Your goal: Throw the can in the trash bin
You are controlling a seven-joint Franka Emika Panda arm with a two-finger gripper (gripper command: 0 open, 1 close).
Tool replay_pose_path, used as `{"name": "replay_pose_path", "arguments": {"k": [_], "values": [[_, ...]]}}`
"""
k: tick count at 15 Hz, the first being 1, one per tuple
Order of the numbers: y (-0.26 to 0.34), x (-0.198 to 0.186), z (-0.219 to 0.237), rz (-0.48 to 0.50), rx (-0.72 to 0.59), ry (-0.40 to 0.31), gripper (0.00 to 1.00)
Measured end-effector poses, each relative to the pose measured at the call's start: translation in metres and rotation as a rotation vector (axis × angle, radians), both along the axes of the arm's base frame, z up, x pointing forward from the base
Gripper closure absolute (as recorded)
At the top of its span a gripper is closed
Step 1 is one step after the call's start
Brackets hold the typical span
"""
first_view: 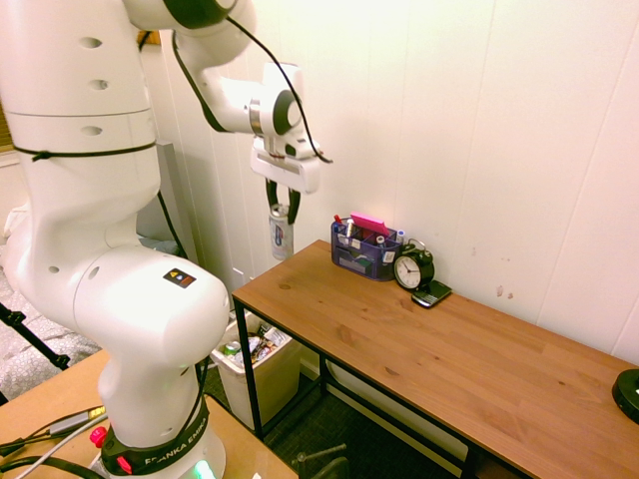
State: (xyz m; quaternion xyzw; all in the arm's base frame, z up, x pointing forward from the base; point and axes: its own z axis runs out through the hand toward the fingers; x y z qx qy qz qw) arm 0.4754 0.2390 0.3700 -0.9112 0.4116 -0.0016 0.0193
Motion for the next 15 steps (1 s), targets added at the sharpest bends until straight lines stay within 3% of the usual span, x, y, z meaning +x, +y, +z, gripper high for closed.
{"name": "replay_pose_path", "arguments": {"k": [3,5,15], "values": [[0.078,-0.036,0.08,0.053,-0.016,-0.051,1.0],[0.115,-0.044,0.097,0.064,-0.071,-0.061,1.0],[0.228,-0.011,0.0,0.118,-0.223,0.057,1.0]]}}
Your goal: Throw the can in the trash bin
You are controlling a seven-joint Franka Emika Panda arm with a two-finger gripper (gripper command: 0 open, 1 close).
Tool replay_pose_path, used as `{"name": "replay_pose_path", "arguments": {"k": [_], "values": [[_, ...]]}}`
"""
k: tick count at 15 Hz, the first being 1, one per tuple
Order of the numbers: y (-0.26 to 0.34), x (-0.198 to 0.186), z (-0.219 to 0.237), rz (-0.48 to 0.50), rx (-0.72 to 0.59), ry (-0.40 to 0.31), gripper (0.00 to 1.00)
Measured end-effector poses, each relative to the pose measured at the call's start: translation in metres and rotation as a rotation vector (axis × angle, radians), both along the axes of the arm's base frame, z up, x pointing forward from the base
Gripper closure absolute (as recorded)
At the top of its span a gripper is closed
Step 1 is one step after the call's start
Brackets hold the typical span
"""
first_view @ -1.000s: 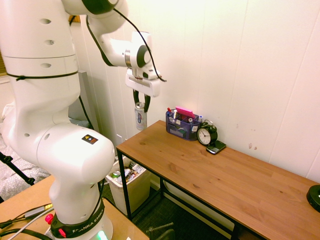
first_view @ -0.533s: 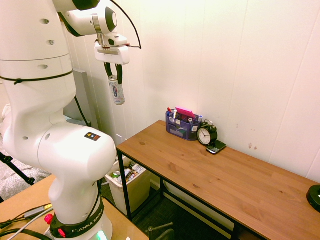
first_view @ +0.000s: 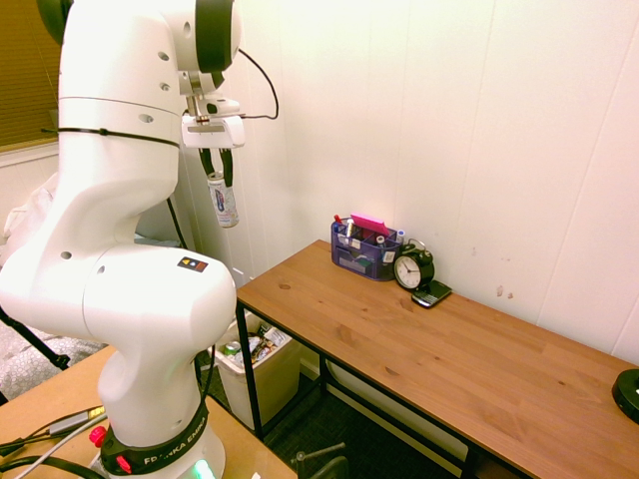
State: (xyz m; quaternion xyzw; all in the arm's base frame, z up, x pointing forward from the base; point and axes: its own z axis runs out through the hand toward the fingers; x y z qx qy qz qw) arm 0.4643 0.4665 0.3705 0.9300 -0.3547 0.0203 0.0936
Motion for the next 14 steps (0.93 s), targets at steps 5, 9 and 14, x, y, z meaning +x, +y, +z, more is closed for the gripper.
{"name": "replay_pose_path", "arguments": {"k": [5,9,14], "values": [[0.022,0.013,-0.049,0.0,-0.023,0.04,1.0],[0.033,0.015,-0.089,0.0,-0.015,0.091,0.0],[0.028,0.027,-0.084,-0.025,0.013,0.101,0.0]]}}
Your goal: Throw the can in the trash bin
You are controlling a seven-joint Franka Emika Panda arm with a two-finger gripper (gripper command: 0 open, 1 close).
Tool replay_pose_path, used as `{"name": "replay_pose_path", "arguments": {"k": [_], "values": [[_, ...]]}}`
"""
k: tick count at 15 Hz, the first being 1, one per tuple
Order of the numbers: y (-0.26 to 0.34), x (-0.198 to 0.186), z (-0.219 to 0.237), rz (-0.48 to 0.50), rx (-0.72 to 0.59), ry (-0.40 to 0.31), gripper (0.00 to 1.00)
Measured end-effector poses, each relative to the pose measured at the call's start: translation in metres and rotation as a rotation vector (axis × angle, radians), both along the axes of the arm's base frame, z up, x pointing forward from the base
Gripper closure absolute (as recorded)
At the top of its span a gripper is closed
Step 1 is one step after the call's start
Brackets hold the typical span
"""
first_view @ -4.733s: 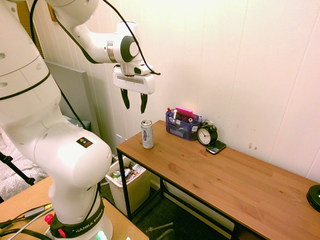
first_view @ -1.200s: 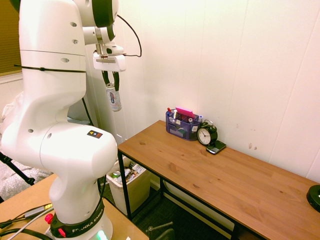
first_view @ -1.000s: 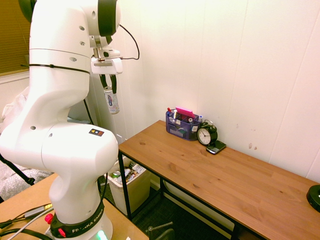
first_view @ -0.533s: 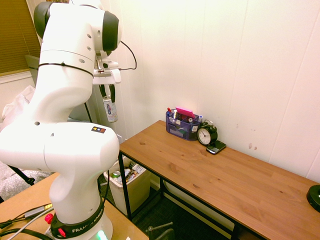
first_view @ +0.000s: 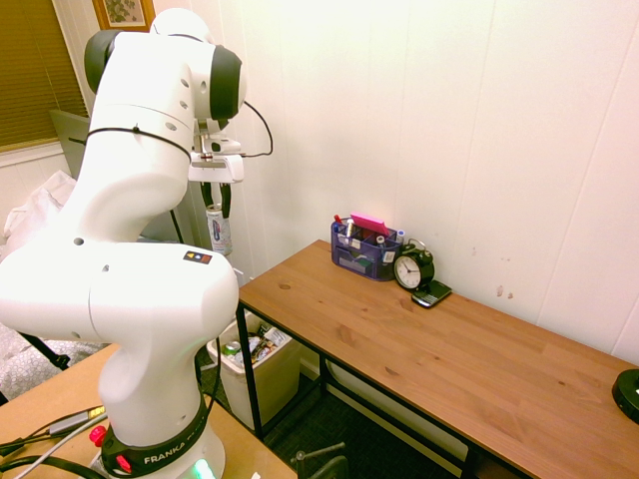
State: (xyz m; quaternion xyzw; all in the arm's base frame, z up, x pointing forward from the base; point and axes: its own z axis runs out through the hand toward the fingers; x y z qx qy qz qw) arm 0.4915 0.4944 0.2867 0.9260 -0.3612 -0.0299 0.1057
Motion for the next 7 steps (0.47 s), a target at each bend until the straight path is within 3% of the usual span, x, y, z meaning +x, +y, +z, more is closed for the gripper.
{"name": "replay_pose_path", "arguments": {"k": [7], "values": [[-0.028,0.029,0.017,-0.053,0.053,-0.018,0.0]]}}
